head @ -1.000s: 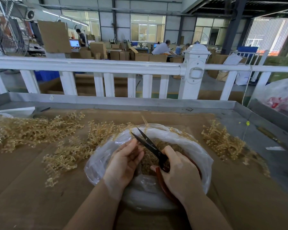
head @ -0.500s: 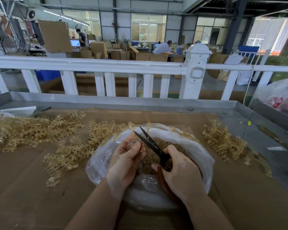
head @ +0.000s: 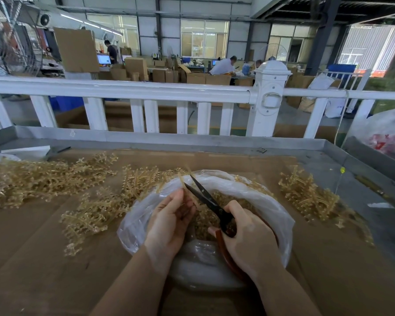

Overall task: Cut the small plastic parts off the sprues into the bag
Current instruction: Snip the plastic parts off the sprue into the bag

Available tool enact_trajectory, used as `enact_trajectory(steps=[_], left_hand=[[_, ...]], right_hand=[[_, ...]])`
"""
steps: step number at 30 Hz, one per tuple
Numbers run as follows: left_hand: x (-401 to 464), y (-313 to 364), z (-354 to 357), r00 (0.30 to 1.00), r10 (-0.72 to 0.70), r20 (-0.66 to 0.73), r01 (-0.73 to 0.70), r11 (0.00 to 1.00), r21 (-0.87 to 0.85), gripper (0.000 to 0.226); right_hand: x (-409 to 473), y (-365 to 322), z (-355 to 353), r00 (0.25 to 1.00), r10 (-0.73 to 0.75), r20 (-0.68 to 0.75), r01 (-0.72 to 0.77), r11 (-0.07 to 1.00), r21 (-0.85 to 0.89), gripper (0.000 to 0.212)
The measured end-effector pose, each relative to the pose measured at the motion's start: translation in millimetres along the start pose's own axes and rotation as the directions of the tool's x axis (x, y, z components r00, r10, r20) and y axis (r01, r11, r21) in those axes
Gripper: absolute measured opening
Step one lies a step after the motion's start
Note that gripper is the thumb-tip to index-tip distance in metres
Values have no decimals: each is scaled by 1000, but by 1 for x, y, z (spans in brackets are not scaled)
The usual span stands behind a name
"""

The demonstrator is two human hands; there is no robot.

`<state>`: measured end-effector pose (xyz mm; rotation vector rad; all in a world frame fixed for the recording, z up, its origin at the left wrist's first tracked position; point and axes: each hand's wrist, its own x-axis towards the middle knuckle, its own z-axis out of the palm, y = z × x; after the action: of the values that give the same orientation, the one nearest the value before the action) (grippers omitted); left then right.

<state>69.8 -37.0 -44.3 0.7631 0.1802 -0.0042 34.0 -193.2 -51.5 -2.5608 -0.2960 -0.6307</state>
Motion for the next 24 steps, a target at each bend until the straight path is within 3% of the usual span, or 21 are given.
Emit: enact_trajectory(steps=[4,9,14,24], left_hand=[[-1,1,0,1000,-3,31,2,1000,26,19],[2,-1,-1,998,17,-64,-15,1000,19,13],[2,-5,0,995,80,-55,-76,995,66,19],[1,-6,1,998,60,-26,-58,994,97,19]], right_hand=[[0,0,-1,1000,-22,-14,22,1000,-4,39],[0,1,-1,1000,2,-22,-1,999,32,37],[-1,-1,-1,999,1,-41,2,998,69,35],[-1,-6,0,998,-70,6,70,997,-30,41]])
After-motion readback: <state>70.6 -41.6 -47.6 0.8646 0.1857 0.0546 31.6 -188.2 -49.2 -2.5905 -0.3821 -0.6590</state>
